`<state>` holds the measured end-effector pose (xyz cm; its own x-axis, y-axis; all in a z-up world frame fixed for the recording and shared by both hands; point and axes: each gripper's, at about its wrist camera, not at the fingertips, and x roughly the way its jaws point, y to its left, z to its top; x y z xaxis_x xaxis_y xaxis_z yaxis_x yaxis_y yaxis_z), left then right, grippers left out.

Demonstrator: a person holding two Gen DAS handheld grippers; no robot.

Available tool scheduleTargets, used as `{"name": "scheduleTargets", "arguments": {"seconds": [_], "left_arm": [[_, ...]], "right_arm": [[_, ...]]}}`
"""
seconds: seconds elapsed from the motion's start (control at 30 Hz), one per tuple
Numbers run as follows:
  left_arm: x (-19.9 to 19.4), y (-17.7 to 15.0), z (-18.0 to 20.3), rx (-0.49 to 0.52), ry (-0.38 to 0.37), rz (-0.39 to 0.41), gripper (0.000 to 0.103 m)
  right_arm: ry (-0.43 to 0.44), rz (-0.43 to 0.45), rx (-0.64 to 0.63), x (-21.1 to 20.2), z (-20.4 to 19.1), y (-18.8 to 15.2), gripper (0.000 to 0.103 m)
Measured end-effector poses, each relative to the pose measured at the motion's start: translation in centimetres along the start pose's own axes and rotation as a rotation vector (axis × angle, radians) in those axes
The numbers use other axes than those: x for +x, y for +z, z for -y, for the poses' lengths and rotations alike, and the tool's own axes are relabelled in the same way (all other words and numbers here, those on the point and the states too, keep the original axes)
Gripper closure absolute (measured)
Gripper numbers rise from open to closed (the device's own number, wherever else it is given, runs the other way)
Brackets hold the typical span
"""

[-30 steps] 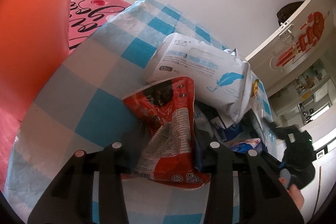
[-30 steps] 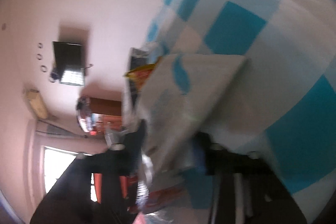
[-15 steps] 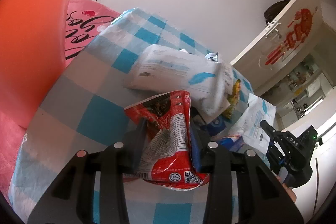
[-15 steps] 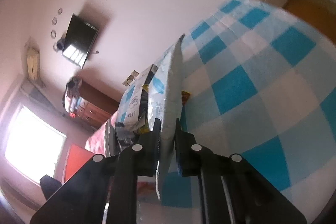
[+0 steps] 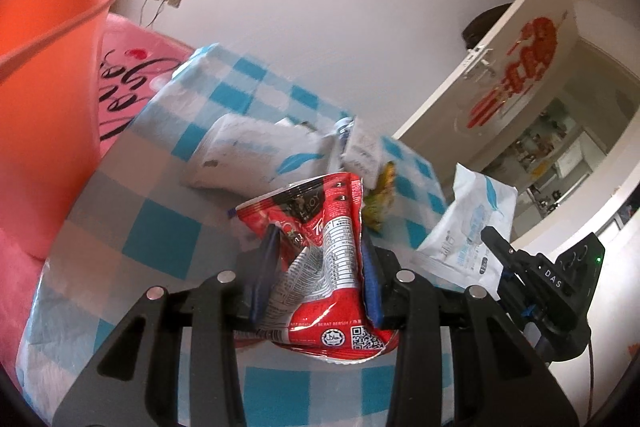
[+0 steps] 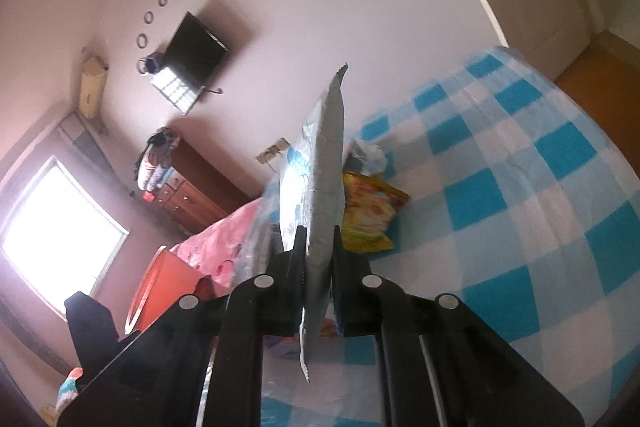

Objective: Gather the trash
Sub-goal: 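Lift the red chip bag with the left gripper while the right gripper grasps a white wrapper, then carry both items over the orange bucket and open both grippers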

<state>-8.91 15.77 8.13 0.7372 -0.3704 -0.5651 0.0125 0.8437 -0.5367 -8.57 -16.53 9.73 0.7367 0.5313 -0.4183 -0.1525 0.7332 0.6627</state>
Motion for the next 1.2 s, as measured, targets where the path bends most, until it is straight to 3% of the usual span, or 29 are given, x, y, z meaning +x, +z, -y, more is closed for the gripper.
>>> {"name": "scheduleTargets", "arguments": {"seconds": [0.2, 0.37, 0.6, 0.77, 0.97, 1.07, 1.1, 1.13, 1.17, 1.2], "left_arm": [[-3.2, 1.4, 1.2, 0.022, -0.044, 0.069, 0.064], [-7.0, 3.5, 0.7, 0.037, -0.03, 0.162, 0.064], [-12.8, 6.8, -3.7, 0.015, 0.107, 0.309, 0.064], [-14.8, 8.5, -7.8, -0.015, 0.242, 0.367, 0.064], [-14.2, 9.4, -12.4, -0.079, 0.331, 0.355, 0.064], [-12.9, 9.2, -13.8, -0.099, 0.356, 0.333, 0.062], [-12.7, 9.2, -14.1, -0.098, 0.362, 0.334, 0.056], [-12.7, 9.2, -14.3, -0.095, 0.373, 0.338, 0.05], [-12.7, 9.0, -14.2, -0.089, 0.382, 0.347, 0.038], [-12.7, 8.9, -14.1, -0.081, 0.396, 0.357, 0.025]], "right_arm": [[0.099, -0.029, -0.062, 0.1, -5.1, 0.6, 0.091], [0.209, -0.105, -0.123, 2.4, -10.6, 0.3, 0.091], [0.371, -0.242, -0.164, 8.7, -19.1, -0.4, 0.091], [0.427, -0.311, -0.236, 13.7, -25.2, -1.8, 0.091], [0.433, -0.389, -0.305, 18.7, -29.6, -4.5, 0.09], [0.383, -0.414, -0.344, 20.1, -30.4, -5.6, 0.087], [0.365, -0.425, -0.359, 20.6, -30.5, -5.9, 0.085], [0.355, -0.428, -0.364, 20.8, -30.5, -6.2, 0.071], [0.339, -0.424, -0.361, 20.9, -30.2, -6.3, 0.06], [0.333, -0.414, -0.355, 20.7, -29.8, -6.5, 0.042]]}}
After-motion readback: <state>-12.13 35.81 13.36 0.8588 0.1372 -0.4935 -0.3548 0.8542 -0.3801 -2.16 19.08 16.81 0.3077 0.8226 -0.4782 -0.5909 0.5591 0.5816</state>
